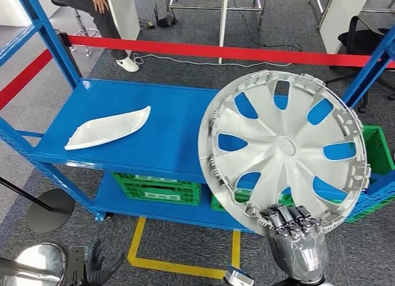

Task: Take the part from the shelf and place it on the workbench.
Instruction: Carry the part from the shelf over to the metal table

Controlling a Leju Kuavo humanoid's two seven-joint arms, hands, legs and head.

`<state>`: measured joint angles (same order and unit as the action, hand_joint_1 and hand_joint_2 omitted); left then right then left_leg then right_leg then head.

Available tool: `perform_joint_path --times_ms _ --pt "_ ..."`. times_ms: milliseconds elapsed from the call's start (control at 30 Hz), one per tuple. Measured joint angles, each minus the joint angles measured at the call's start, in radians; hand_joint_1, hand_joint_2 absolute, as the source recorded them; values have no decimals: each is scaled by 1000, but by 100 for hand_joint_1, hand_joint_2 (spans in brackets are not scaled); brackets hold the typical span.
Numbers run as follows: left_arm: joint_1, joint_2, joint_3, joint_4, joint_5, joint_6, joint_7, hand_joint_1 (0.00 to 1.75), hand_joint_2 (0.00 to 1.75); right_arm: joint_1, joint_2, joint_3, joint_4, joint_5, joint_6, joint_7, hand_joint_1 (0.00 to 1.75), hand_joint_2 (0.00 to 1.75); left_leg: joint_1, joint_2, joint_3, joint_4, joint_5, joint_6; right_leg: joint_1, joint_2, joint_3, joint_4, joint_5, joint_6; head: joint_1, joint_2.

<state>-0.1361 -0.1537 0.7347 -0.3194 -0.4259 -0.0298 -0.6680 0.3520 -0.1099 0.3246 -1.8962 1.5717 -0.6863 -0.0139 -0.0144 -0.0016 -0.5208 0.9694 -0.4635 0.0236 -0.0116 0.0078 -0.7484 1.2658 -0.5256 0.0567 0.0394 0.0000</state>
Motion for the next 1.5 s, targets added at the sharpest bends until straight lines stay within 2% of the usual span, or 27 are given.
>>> perform_joint_path --times_ms 33,67,100,167,233,300,367,433,500,633,700,800,867,967,1000,1033,1067,1133,1167,1200,1233,1300,1333,1367,1433,1467,1500 --pt "2 -1 0 0 0 0 0 0 175 1 -1 1 0 0 0 0 175 175 0 1 -3 0 3 0 0 0 -8 38 -15 2 0 0" --pt "4 -2 0 0 0 0 0 0 175 1 -3 1 0 0 0 0 175 175 0 2 -6 1 5 -2 0 -1 2 40 -13 4 0 0" --pt "5 -2 0 0 0 0 0 0 175 2 -4 2 0 0 0 0 175 175 1 2 -7 2 7 -3 -1 -1 33 2 6 6 0 0" --pt "5 -2 0 0 0 0 0 0 175 0 -6 2 0 0 0 -1 175 175 0 1 -9 7 7 -9 -2 -4 121 -133 47 7 0 0" --pt "4 -2 0 0 0 0 0 0 175 -1 -6 3 -1 0 0 -1 175 175 -4 0 -17 17 7 -15 -3 -2 171 -217 59 -3 -1 0" --pt "4 -1 0 0 0 0 0 0 175 0 -6 4 -2 0 0 -1 175 175 -7 -1 -26 23 11 -10 -4 1 171 -227 61 -15 -4 0" --pt "4 0 0 0 0 0 0 0 175 0 -6 4 -2 0 0 -1 175 175 -7 -1 -29 20 16 0 -3 1 167 -227 64 -17 -5 0" --pt "3 0 0 0 0 0 0 0 175 0 -6 4 -2 0 0 0 175 175 -7 -1 -30 17 18 2 -1 1 165 -227 64 -19 -5 0" --pt "3 -1 0 0 0 0 0 0 175 0 -6 4 -2 0 0 0 175 175 -6 -1 -31 15 21 -2 1 1 163 -227 65 -25 -5 0" --pt "3 -2 0 0 -1 1 0 0 175 0 -6 4 -2 0 0 1 175 175 -4 -1 -35 11 26 -23 3 1 158 -226 68 -32 -4 0" --pt "3 -1 0 0 1 1 0 0 175 -1 -6 5 -2 0 0 2 175 175 -5 -1 -40 14 26 -24 0 1 157 -229 71 -30 -4 0" --pt "2 2 0 0 6 -1 0 0 175 -1 -7 6 -3 0 0 4 175 175 -7 0 -41 5 40 -6 -4 0 155 -237 84 -15 -6 0" --pt "0 1 0 0 7 -1 0 0 175 -1 -7 6 -4 0 0 5 175 175 -1 3 -36 -22 61 1 -1 0 141 -214 58 -7 -2 0" --pt "-2 0 0 1 7 3 0 0 175 -2 -8 8 -5 0 0 5 175 175 3 6 -43 -34 75 1 -1 -1 83 -55 -45 3 1 0" --pt "-2 -1 0 1 7 4 0 0 175 -1 -9 10 -5 0 0 5 175 175 4 6 -47 -33 77 -1 -3 -1 70 -7 -65 7 1 0" --pt "-1 -2 0 1 7 4 0 0 175 -1 -10 11 -5 0 0 5 175 175 5 6 -52 -31 80 -4 -4 -2 72 9 -67 12 1 0" --pt "-1 -2 0 1 7 4 0 0 175 -1 -10 11 -5 0 0 5 175 175 8 6 -58 -27 82 -7 -7 -2 94 -15 -50 17 1 0" --pt "-2 -1 0 2 7 5 0 0 175 -3 -12 12 -4 0 0 5 175 175 15 4 -72 -13 85 -17 -13 -4 176 -146 -5 31 1 0" --pt "-2 0 0 2 7 5 0 0 175 -4 -12 13 -4 0 0 5 175 175 16 3 -80 -3 86 -23 -14 -1 209 -198 11 30 2 0" --pt "-2 1 0 2 7 5 0 0 175 -4 -12 13 -4 0 0 5 175 175 15 1 -87 7 87 -29 -16 1 226 -228 16 26 2 0" --pt "-2 3 0 2 7 6 0 0 175 -5 -13 14 -4 0 0 4 175 175 12 -1 -94 15 90 -34 -15 5 227 -232 13 18 2 0" --pt "0 4 0 2 7 6 0 0 175 -4 -13 14 -4 0 0 4 175 175 10 -4 -105 25 95 -40 -17 7 211 -220 20 -1 0 0" --pt "1 5 0 2 7 7 0 0 175 -4 -13 14 -4 0 0 4 175 175 11 -4 -112 31 87 -44 -17 7 203 -216 24 -10 -1 0" --pt "1 5 0 2 7 7 0 0 175 -4 -13 14 -4 0 0 5 175 175 12 -4 -122 51 63 -48 -18 6 193 -214 31 -20 -2 0" --pt "1 4 0 2 7 7 0 0 175 -5 -13 14 -5 0 0 6 175 175 14 -2 -158 151 -26 -57 -19 4 172 -214 48 -35 -4 0" --pt "1 3 0 2 7 7 0 0 175 -4 -13 13 -5 0 0 7 175 175 15 -2 -178 220 -71 -59 -18 3 159 -214 57 -39 -5 0" --pt "1 3 0 2 7 7 0 0 175 -4 -13 13 -5 0 0 7 175 175 15 -2 -192 279 -101 -60 -18 3 147 -214 66 -40 -5 0"
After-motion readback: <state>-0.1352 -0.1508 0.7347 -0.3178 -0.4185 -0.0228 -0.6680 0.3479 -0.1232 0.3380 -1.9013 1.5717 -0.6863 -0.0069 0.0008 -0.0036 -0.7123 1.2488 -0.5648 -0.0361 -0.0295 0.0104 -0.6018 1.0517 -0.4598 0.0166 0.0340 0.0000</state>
